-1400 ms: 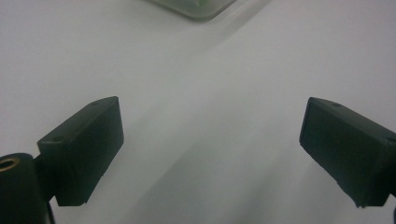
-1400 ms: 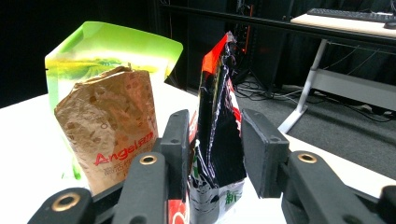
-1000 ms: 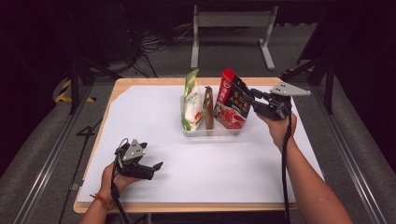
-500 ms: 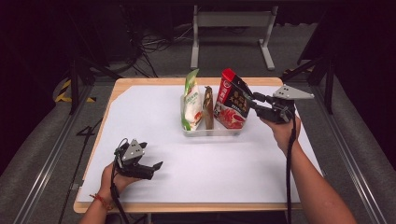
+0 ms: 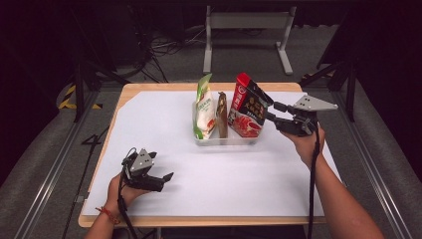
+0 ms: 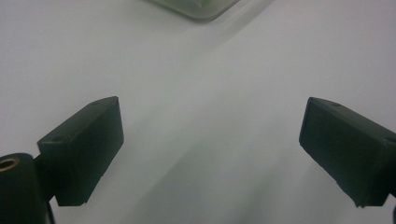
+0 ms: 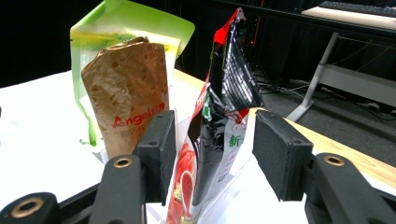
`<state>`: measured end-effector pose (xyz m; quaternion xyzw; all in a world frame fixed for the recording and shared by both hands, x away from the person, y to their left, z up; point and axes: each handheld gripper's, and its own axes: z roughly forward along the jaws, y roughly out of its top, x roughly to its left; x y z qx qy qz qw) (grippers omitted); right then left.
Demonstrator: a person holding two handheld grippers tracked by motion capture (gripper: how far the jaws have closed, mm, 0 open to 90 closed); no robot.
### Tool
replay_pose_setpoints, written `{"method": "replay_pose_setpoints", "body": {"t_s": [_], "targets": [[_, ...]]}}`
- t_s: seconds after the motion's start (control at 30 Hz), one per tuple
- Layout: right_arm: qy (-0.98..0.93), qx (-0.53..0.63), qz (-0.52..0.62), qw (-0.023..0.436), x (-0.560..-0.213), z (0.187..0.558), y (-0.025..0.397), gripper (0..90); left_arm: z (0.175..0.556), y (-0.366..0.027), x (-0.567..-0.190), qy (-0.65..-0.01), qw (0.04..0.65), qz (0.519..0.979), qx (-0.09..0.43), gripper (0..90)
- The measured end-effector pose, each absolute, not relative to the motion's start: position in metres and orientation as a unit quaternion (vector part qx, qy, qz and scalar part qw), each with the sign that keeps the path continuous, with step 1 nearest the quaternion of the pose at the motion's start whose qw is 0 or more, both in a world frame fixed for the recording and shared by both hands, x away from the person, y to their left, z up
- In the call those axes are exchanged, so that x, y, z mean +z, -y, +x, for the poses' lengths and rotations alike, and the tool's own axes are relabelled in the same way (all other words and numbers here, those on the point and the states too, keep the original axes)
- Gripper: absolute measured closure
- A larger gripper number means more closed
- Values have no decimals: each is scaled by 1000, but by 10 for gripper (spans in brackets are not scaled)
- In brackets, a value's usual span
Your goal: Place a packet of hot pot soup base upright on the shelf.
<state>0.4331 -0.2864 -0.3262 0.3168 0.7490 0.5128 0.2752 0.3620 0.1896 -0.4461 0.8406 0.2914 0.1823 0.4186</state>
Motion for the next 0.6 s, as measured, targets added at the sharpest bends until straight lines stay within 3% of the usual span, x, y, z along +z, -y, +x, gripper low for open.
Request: {"method": "replay_pose_setpoints", "body": {"t_s": [0.27, 0.4, 0.6], "targets": [[-760, 500, 303, 283, -329, 427, 284, 427, 362, -189, -446, -292, 418, 841, 182, 70], [-762, 490, 306, 294, -331, 426, 283, 353, 362, -189, -446, -290, 416, 842, 181, 70], [-769, 476, 306, 296, -335, 424, 285, 331, 362, -189, -447, -291, 415, 843, 181, 71]]}}
